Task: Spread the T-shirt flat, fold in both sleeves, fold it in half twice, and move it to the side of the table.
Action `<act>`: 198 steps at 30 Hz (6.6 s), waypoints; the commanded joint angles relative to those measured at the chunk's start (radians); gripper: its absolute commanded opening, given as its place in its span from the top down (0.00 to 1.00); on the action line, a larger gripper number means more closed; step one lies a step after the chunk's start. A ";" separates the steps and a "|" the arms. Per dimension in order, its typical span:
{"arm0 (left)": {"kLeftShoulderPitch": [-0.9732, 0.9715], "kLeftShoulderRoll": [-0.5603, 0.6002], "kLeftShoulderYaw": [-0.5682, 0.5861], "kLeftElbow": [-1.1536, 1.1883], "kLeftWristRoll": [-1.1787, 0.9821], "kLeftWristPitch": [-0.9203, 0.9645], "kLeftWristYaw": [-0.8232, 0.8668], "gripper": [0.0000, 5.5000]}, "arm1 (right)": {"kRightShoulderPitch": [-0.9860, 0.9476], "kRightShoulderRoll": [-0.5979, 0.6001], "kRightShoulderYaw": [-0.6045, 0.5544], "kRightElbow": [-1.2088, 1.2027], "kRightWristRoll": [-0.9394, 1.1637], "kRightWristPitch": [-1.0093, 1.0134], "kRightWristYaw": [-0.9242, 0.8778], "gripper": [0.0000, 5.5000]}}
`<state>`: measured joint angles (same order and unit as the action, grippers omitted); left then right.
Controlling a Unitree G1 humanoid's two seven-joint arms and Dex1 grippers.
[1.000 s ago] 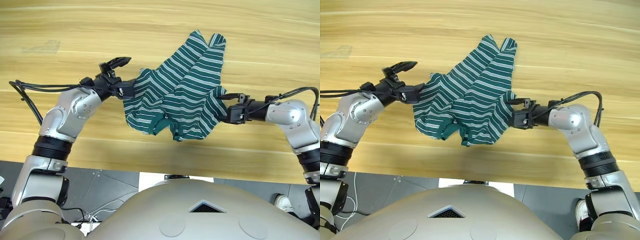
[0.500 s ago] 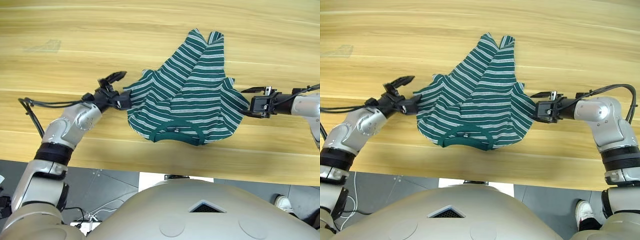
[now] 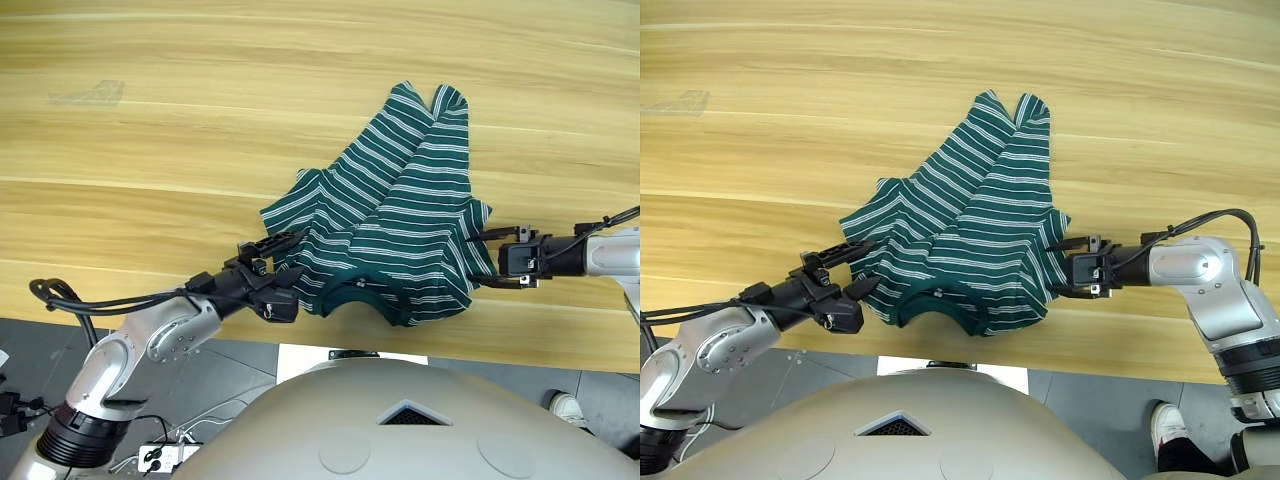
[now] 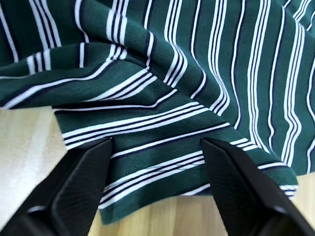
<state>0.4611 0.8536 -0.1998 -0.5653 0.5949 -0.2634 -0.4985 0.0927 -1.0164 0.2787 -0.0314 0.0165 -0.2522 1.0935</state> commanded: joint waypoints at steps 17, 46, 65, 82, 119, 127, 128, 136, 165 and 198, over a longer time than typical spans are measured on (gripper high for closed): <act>-0.853 -0.260 -0.033 0.550 -0.444 0.123 -0.175 0.35 | -0.387 0.248 -0.101 0.129 0.198 0.195 0.023 0.40; -1.148 -0.542 -0.346 1.706 0.011 -0.250 0.321 0.35 | -0.599 0.402 0.172 0.720 -0.432 -0.228 -0.389 0.40; -0.536 -0.211 -0.185 0.924 -0.073 -0.152 0.280 0.35 | -0.506 0.355 0.132 0.662 -0.392 -0.212 -0.363 0.40; -0.403 -0.193 -0.191 0.585 -0.027 -0.065 0.187 0.35 | -0.259 0.241 0.183 0.270 -0.171 -0.092 -0.011 0.40; -1.155 -0.413 -0.177 1.451 -0.138 -0.134 0.162 0.35 | -0.970 0.662 0.133 1.290 -0.461 -0.154 -0.770 0.40; -1.134 -0.480 -0.251 1.604 -0.074 -0.213 0.219 0.35 | -0.923 0.676 0.204 1.368 -0.559 -0.101 -0.800 0.40; -1.124 -0.481 -0.244 1.612 -0.085 -0.217 0.220 0.35 | -0.922 0.673 0.201 1.369 -0.557 -0.099 -0.808 0.40; -1.026 -0.486 -0.231 1.645 -0.115 -0.243 0.254 0.35 | -0.934 0.608 0.185 1.381 -0.567 -0.011 -0.920 0.40; -1.365 -0.432 -0.274 1.754 0.033 -0.180 0.415 0.35 | -0.820 0.706 -0.208 0.984 -0.133 -0.509 -0.871 0.40; -0.659 -0.459 0.127 0.492 -0.275 -0.018 0.445 0.35 | -1.051 0.835 0.322 1.401 -0.707 0.027 -1.003 0.40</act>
<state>-0.2056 0.4071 -0.0565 -0.0908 0.2929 -0.2824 -0.0535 -0.9712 -0.1498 0.5984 1.3388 -0.6636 -0.2701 0.1635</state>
